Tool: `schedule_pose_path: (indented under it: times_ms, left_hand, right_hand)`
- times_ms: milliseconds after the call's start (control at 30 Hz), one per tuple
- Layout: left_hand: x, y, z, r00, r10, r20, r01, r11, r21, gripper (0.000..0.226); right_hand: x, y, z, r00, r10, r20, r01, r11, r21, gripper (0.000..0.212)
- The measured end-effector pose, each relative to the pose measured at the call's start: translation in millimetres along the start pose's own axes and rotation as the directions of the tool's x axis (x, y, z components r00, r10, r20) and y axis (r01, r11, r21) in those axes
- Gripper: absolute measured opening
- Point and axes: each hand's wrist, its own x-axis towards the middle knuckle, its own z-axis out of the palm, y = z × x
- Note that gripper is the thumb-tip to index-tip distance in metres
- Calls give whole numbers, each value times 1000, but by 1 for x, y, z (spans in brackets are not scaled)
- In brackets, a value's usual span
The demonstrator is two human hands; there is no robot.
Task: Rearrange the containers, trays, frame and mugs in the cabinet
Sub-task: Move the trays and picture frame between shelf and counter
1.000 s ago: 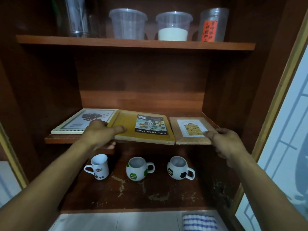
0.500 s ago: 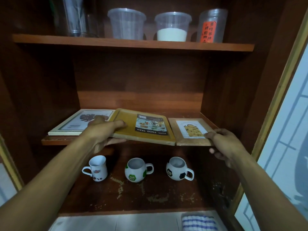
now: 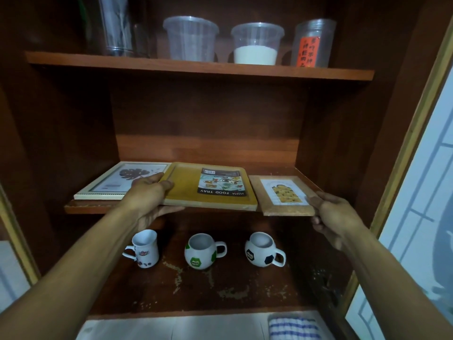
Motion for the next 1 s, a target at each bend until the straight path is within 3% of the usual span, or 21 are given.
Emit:
schedule_pose_path:
  times_ms: [433,633,767,1000]
  left_hand:
    - [-17,8,-24,1000,15,25,-14,999,-36,45]
    - [-35,9,-33,999,28,45,-25,998,-62,24]
    - [-51,11,-39,999,28,34,-25,998,-65,20]
    - [-93,5,-47,999,38,-7,-38,997,-60,13]
  right_hand:
    - [-18,-14,7,996,-71,-45,75,993,86,11]
    - [-36,-20,7,992,-111,-65,118,987,111,10]
    - [-46,-20,3,991,-113,-64,120,987,111,30]
    - [-78,-17,-5,990,-139,-15,140,986,93,25]
